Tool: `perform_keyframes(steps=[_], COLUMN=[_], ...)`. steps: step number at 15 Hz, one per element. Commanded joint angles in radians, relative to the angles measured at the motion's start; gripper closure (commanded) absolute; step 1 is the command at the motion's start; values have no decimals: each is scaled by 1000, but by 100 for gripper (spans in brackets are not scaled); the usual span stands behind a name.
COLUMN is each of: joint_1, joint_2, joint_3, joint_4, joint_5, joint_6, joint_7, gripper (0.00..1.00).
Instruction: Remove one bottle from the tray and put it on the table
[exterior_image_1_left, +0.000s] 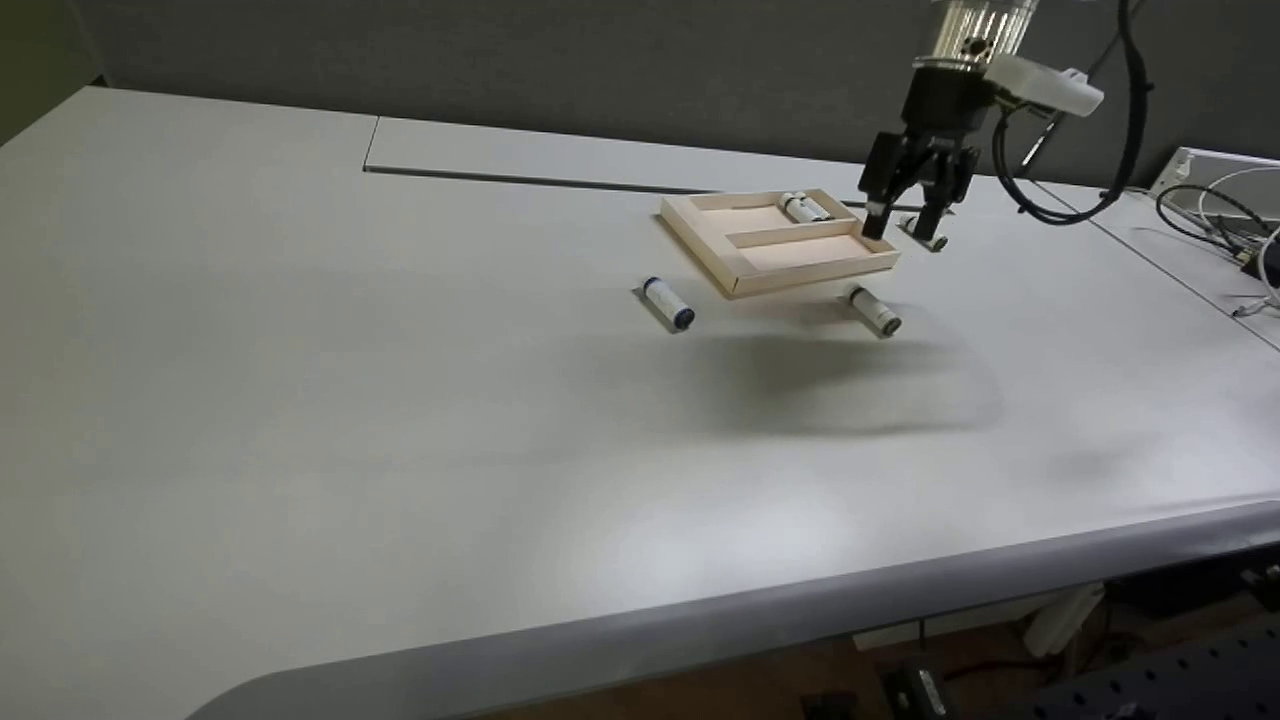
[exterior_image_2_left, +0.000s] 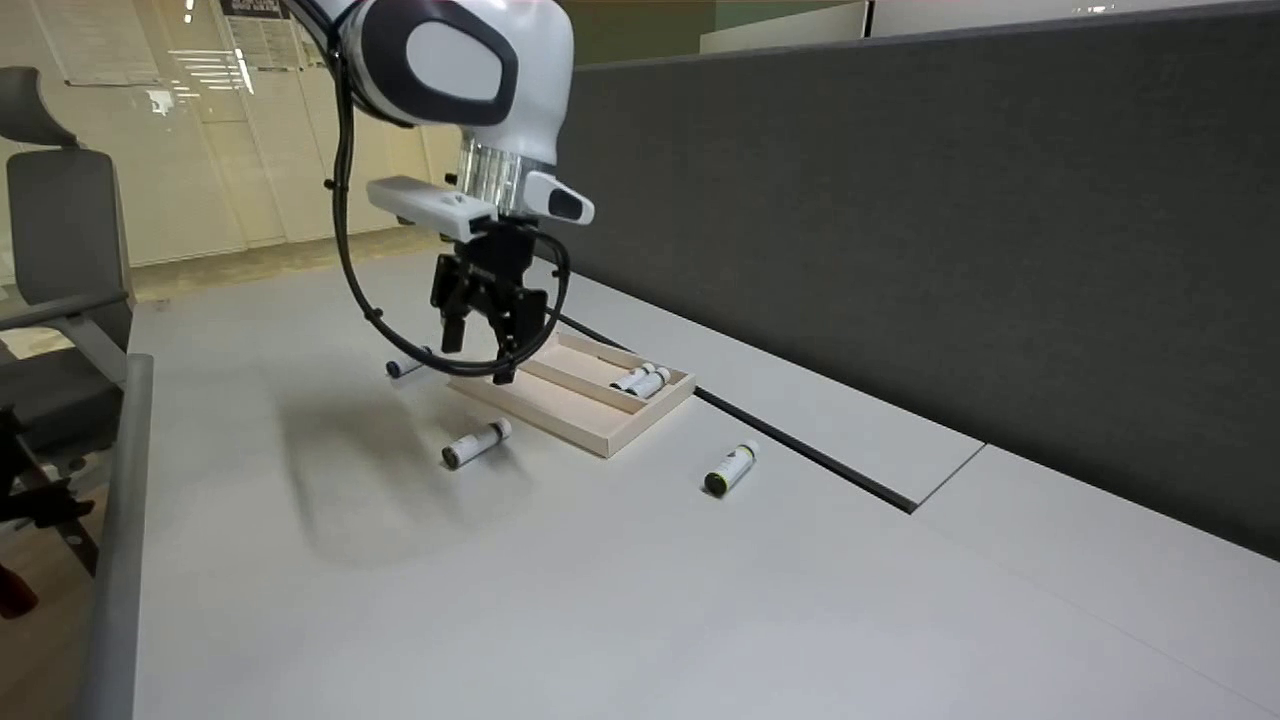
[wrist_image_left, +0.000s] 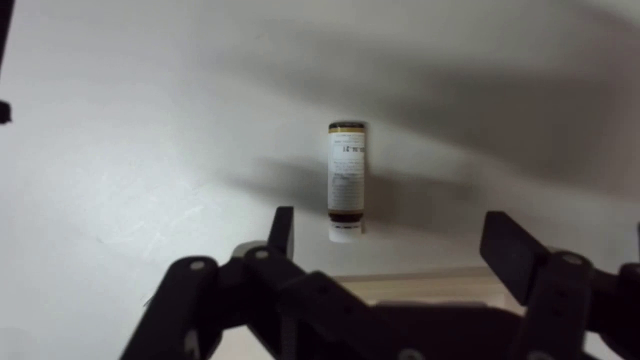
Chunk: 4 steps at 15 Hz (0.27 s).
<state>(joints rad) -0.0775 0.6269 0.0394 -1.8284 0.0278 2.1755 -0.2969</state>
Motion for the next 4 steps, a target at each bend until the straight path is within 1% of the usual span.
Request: perform_keyframes(steps=[1,4], joint_1=[-16,-38], joint_2=[-21,-63], joint_3=[10,16], joint_4=[7,10], joint_5=[19,44], joint_6=[-28,-67], joint_7=[-20,-53], gripper=[0,0])
